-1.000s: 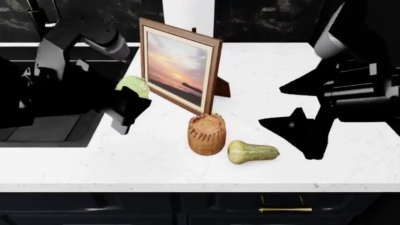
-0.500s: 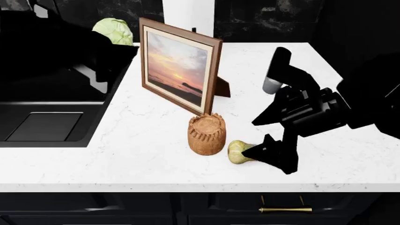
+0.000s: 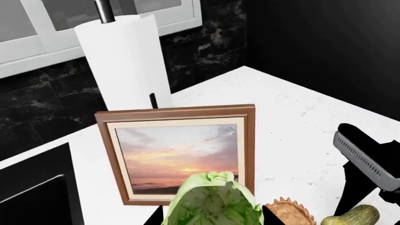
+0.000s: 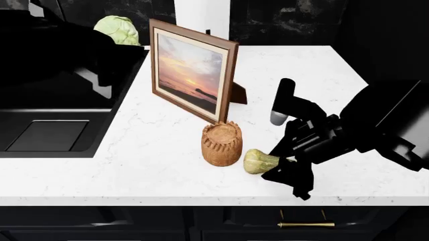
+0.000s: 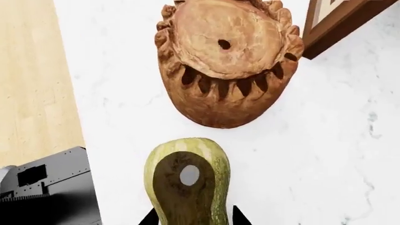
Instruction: Pick up the fruits and vegetables and place them in the sink. Turn on the sink faucet to wash them. Then turn the sink off and put them in the tray.
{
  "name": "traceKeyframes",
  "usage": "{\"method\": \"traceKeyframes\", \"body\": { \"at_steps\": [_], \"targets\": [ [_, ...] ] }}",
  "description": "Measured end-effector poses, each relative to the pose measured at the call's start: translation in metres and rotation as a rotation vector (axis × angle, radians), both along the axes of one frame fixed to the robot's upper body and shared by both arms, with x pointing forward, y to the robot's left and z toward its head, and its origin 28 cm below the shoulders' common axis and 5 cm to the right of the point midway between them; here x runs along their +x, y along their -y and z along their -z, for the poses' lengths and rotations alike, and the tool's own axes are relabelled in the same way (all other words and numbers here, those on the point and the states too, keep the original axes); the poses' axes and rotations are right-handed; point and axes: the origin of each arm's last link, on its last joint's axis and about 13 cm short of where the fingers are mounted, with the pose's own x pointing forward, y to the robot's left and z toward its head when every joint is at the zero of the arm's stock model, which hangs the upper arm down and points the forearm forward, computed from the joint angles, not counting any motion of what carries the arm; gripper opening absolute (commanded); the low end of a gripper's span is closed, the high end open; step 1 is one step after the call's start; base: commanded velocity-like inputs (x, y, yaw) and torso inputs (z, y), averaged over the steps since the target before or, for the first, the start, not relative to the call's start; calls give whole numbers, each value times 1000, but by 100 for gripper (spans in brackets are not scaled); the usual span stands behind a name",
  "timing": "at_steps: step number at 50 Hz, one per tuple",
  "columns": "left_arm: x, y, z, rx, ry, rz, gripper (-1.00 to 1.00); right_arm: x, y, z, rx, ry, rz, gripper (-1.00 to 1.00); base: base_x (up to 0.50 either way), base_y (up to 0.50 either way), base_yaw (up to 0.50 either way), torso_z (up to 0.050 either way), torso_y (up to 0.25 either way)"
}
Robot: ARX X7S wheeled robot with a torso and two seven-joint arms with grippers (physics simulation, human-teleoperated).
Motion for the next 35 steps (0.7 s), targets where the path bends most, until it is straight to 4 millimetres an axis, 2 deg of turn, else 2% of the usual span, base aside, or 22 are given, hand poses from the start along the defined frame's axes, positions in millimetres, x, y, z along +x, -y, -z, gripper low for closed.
{"method": "traceKeyframes", "body": {
  "at_steps": [15,28,35],
  "targets": [
    [0,-1,2,-8,0,-3,-100,-6,1,-2,9,1,7,-100,0,0,0,0,0],
    [0,-1,6,-46,14,8,-100,-34,3,-35,147,150,74,-100,0,0,0,0,1],
    [0,-1,8,-63,19,7,-100,-47,5,-49,199,258,121,-100,-384,0,0,0,2]
  ]
}}
